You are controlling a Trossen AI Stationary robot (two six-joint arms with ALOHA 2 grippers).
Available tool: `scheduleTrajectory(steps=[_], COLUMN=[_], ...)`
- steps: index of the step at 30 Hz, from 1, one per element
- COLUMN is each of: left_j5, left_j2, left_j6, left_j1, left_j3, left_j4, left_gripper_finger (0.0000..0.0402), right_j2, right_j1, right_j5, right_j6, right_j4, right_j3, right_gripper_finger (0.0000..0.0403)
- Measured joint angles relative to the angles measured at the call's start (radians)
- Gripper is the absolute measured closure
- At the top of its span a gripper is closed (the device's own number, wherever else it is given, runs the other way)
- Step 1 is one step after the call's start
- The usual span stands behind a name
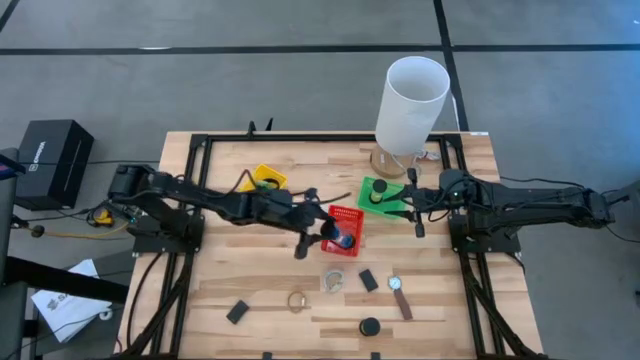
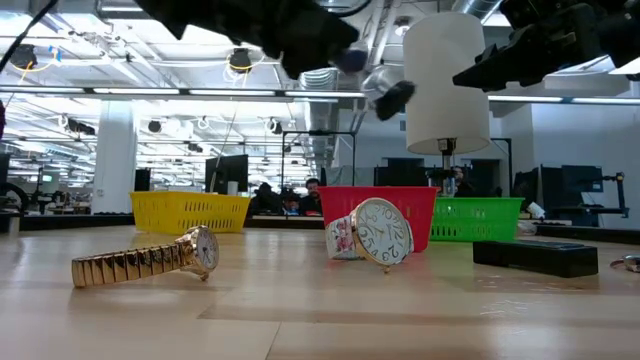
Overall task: Pick & Place Office items
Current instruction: Put the top left black hourglass into the green bin
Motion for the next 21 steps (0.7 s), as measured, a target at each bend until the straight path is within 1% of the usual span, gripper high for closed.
scheduleTrajectory(steps=[4,7,10,14,17,20,21], left_j5=[0.057,0.065,0.066,0.065,0.052,-0.016,-0.025], left_j2=[0.054,0.074,0.088,0.103,0.104,0.096,0.094], left_j6=[0.000,-0.010,-0.072,-0.152,-0.157,-0.180,-0.198], left_j1=[-0.022,-0.053,-0.080,-0.122,-0.167,-0.213,-0.224], left_j3=[0.037,0.044,0.044,0.044,0.043,0.043,0.042], left_j4=[-0.012,-0.019,-0.012,-0.019,-0.060,-0.152,-0.176], left_gripper_finger=[0.0189,0.0190,0.0199,0.0199,0.0193,0.0192,0.0195], right_j2=[0.000,0.001,0.001,0.001,0.001,0.001,0.001], right_j1=[0.000,0.000,0.000,0.000,0.000,0.000,0.000], right_j5=[0.000,0.000,0.000,0.000,0.000,0.000,0.000], right_j6=[0.000,-0.003,-0.003,-0.003,-0.003,-0.002,-0.002], right_j4=[-0.002,-0.002,0.000,0.001,0.001,0.001,0.001], right_j3=[0.000,0.000,0.000,0.000,0.000,0.000,0.000], right_gripper_finger=[0.0266,0.0266,0.0266,0.0266,0.0266,0.0266,0.0266])
